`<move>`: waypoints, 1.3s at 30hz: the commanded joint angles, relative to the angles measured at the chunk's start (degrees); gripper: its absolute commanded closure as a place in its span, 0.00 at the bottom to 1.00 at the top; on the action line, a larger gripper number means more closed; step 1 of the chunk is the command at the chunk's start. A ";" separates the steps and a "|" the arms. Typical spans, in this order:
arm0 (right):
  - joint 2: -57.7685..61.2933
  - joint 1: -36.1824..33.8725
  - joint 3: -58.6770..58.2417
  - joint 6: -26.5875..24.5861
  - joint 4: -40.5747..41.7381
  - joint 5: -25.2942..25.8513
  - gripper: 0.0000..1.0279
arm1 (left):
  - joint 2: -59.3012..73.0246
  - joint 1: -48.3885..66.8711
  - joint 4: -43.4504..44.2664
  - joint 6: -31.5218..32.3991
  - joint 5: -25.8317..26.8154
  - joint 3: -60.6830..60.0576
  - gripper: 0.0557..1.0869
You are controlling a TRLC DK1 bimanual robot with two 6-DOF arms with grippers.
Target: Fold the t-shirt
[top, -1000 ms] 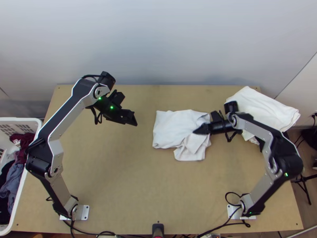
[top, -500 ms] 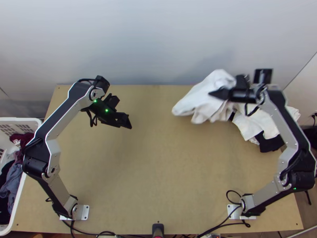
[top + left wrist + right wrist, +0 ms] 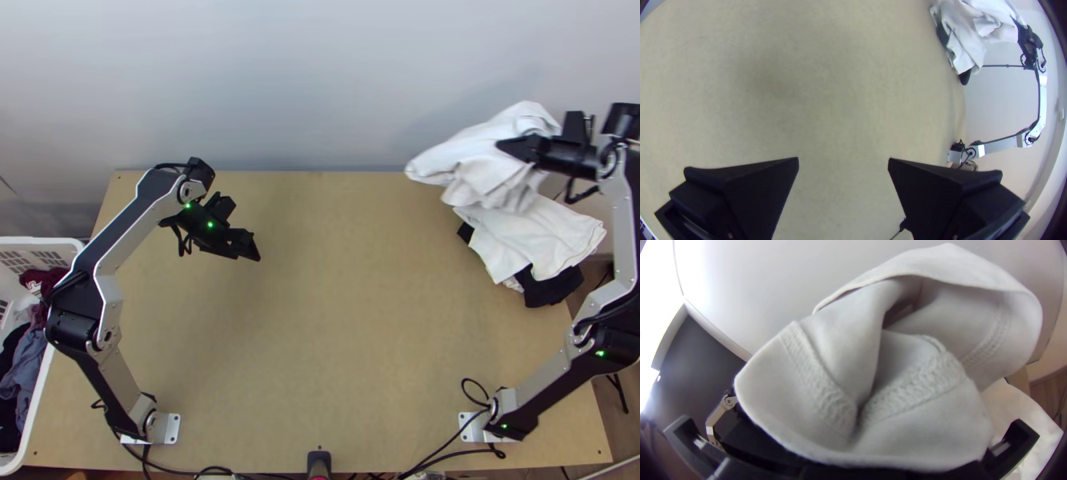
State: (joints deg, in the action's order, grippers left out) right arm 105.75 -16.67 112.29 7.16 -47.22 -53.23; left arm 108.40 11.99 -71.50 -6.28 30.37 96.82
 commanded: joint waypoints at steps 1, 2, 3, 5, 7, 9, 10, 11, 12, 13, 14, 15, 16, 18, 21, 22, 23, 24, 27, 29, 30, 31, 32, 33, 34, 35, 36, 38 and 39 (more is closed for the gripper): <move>2.09 -7.42 1.97 -4.08 -7.09 -0.29 0.97 | 0.94 -0.47 0.93 -0.66 0.39 -0.49 0.05; 1.82 -8.56 0.91 -4.35 -7.27 -0.29 0.97 | 1.02 -0.47 1.54 -0.66 0.48 -0.75 0.05; 1.74 -9.53 0.03 -4.70 -7.62 -0.29 0.97 | 1.38 -0.47 1.90 -0.57 0.48 -0.93 0.05; 1.47 -11.81 -1.37 -7.07 -9.73 -0.29 0.97 | 1.82 -0.30 1.90 -0.48 0.83 -1.01 0.05; 1.21 -14.18 -3.57 -9.97 -10.70 -0.29 0.97 | 1.64 0.14 2.34 -0.31 1.01 -0.93 0.05; 1.47 -16.73 -5.77 -11.64 -10.70 -0.29 0.97 | 1.64 0.40 2.34 -0.04 1.36 -1.01 0.05; 1.74 -17.88 -6.82 -12.43 -10.79 -0.29 0.97 | 1.64 0.49 2.34 0.04 1.62 -1.01 0.05; 2.00 -18.75 -7.70 -13.40 -11.14 -0.29 0.97 | 1.55 0.49 2.34 0.04 1.62 -1.01 0.05; 2.44 -19.63 -8.49 -14.45 -12.02 -0.29 0.97 | 1.46 0.58 2.34 0.04 1.80 -1.01 0.05; 2.97 -20.16 -9.46 -15.77 -13.25 -0.29 0.97 | 1.38 0.49 2.34 0.13 1.89 -1.19 0.05; 3.23 -20.78 -10.51 -17.35 -14.39 -0.29 0.97 | 1.29 0.58 2.34 0.13 1.89 -1.45 0.05; 3.32 -21.21 -12.09 -18.50 -14.74 -0.29 0.97 | 1.20 0.58 2.34 0.04 1.89 -1.81 0.05; 3.32 -21.65 -13.85 -19.64 -14.65 -0.29 0.97 | 1.11 0.58 2.42 -0.04 1.89 -2.24 0.05; 3.76 -22.53 -17.10 -21.66 -14.74 -0.29 0.97 | 0.85 0.58 2.95 -0.13 1.89 -3.30 0.05; 5.69 -23.59 -20.80 -24.74 -14.65 -0.29 0.97 | 0.41 0.58 3.04 -0.13 1.89 -4.35 0.05; 6.66 -24.20 -21.41 -25.79 -14.65 -0.29 0.97 | 0.15 0.58 3.04 -0.13 1.89 -4.62 0.05; 7.98 -24.82 -21.76 -26.23 -14.65 -0.20 0.97 | 0.06 0.67 3.04 -0.22 1.89 -4.79 0.05; 9.38 -25.52 -21.76 -26.67 -14.65 -0.29 0.97 | -0.03 0.67 3.04 -0.40 1.89 -5.06 0.05; 13.07 -27.89 -20.27 -27.20 -14.65 -0.38 0.97 | -0.12 0.76 2.95 -0.48 1.89 -5.23 0.05; 14.83 -29.30 -18.95 -26.58 -15.27 -0.38 0.79 | -0.03 0.93 3.04 -0.57 1.89 -5.41 0.05; 15.45 -29.83 -18.25 -26.41 -16.32 -0.38 0.64 | -0.03 1.11 3.13 -0.66 1.89 -5.41 0.05; 15.80 -30.36 -17.28 -26.76 -17.99 -0.38 0.49 | -0.03 1.20 3.39 -0.75 1.97 -5.58 0.05; 15.80 -30.71 -16.31 -27.20 -19.31 -0.29 0.37 | -0.03 1.28 3.74 -0.66 1.97 -5.76 0.05; 15.71 -31.15 -15.35 -27.46 -20.54 -0.29 0.27 | -0.03 1.28 3.92 -0.66 1.97 -5.85 0.05; 15.45 -31.50 -14.29 -27.55 -21.86 -0.38 0.19 | -0.03 1.28 4.09 -0.57 1.97 -5.85 0.05; 15.09 -31.59 -13.24 -27.72 -23.27 -0.38 0.15 | -0.03 1.37 4.27 -0.48 1.97 -5.76 0.05; 14.39 -31.50 -12.18 -28.43 -25.29 -0.38 0.10 | -0.12 1.46 4.36 -0.48 1.97 -5.67 0.05; 11.93 -30.97 -10.42 -31.24 -29.86 -0.38 0.04 | -0.12 1.63 4.36 -0.48 1.97 -5.50 0.05; 10.61 -30.44 -10.16 -31.86 -31.00 -0.38 0.04 | -0.12 1.81 4.36 -0.48 1.97 -5.50 0.05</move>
State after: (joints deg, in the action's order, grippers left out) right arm 119.28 -46.61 97.76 -20.82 -69.30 -53.80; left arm 108.38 13.26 -67.59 -6.72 32.32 91.37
